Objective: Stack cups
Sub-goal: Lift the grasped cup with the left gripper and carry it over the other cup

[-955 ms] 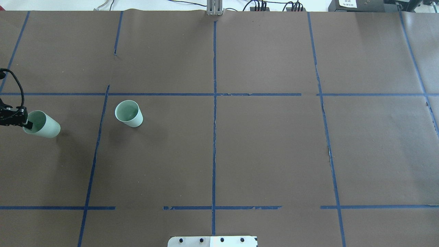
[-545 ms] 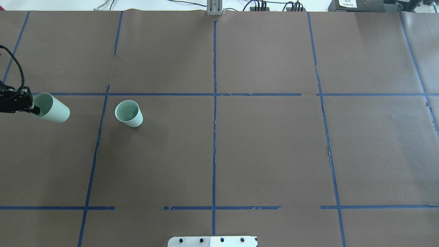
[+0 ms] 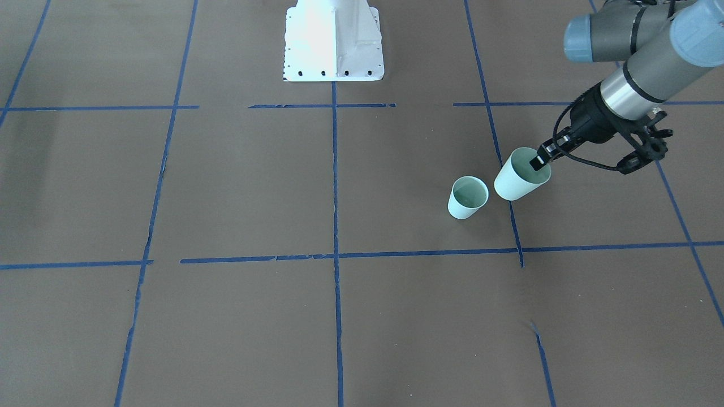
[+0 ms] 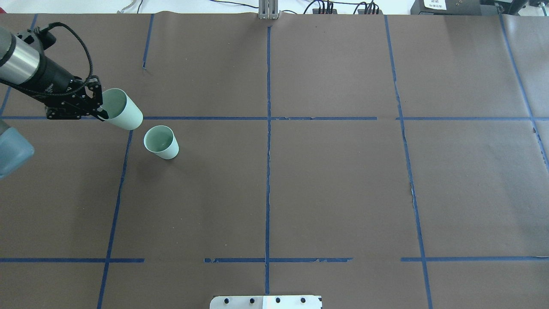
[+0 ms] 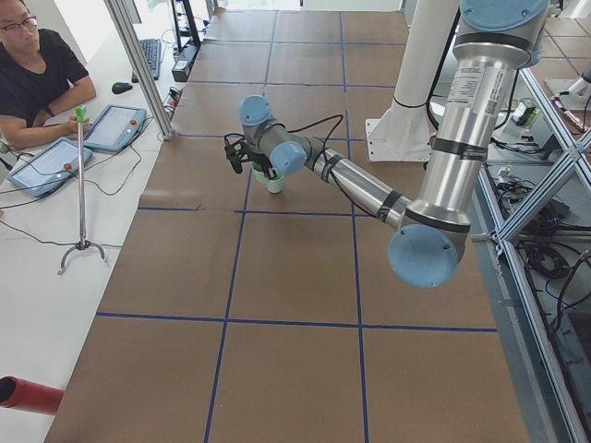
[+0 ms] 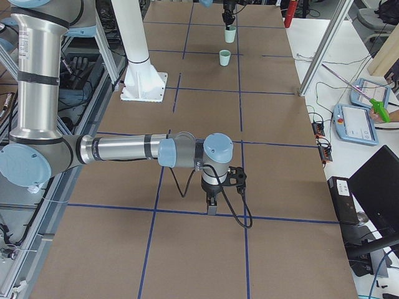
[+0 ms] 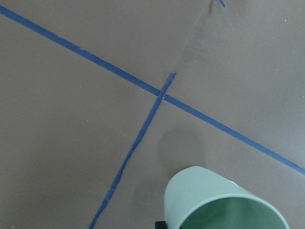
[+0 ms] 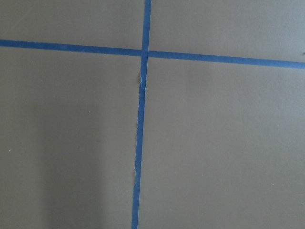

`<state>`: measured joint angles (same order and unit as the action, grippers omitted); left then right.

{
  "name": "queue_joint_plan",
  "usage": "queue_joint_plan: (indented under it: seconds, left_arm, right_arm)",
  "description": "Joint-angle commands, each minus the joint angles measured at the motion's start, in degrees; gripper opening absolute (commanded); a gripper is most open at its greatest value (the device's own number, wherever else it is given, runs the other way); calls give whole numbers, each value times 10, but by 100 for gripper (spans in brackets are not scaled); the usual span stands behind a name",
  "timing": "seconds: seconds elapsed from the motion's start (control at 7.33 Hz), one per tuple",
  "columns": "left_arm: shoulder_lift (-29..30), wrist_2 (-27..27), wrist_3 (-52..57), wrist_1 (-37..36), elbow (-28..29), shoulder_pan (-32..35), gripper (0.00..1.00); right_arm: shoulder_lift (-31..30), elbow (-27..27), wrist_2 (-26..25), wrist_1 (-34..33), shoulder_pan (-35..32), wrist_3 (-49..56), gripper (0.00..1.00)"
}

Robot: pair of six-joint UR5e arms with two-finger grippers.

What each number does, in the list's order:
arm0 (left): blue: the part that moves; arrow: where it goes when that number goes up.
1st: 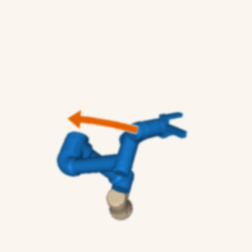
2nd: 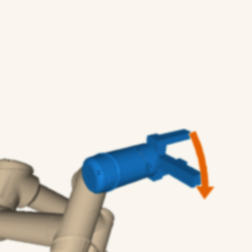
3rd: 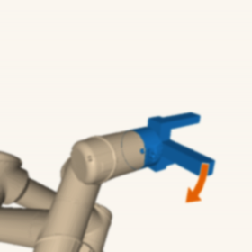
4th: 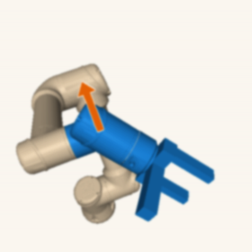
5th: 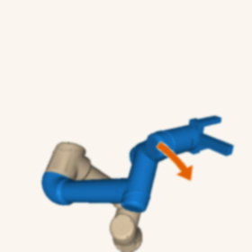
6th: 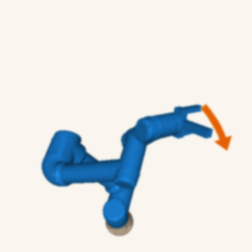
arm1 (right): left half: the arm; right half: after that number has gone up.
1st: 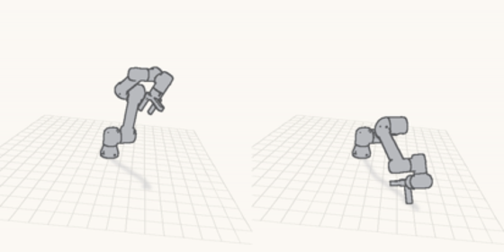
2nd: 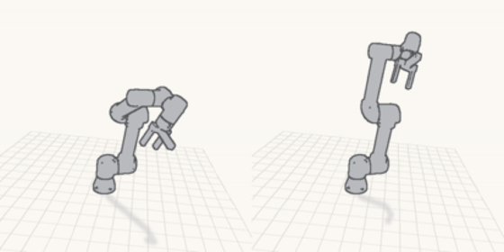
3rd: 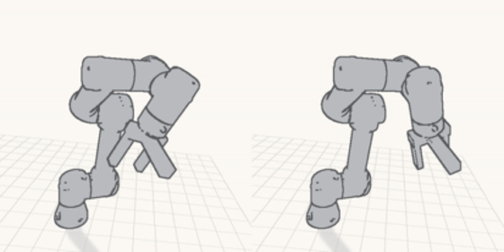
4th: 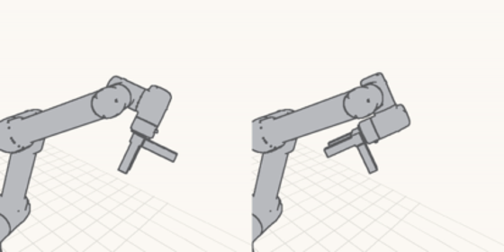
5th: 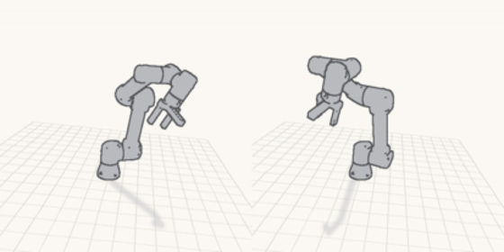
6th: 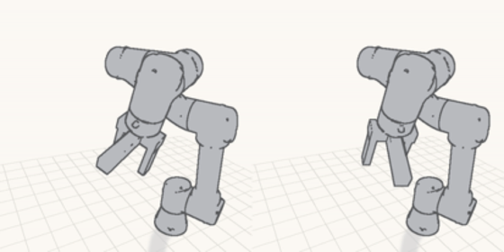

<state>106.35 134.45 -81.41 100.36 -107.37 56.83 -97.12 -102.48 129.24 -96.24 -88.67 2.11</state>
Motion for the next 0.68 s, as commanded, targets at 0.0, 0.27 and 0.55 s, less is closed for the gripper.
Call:
queue_joint_plan:
  seconds: [0.0, 0.27, 0.55]
  left_arm:
    - [19, -29, -27, -10, 5, -36, 0]
    - [23, -51, -34, -10, 9, -66, 0]
    - [20, -51, -34, -10, 9, -66, 0]
  right_arm:
    - [0, 0, 0, 0, 0, 0, 100]
    - [0, 0, 0, 0, 0, 0, 100]
    - [0, 0, 0, 1, 0, 0, 100]
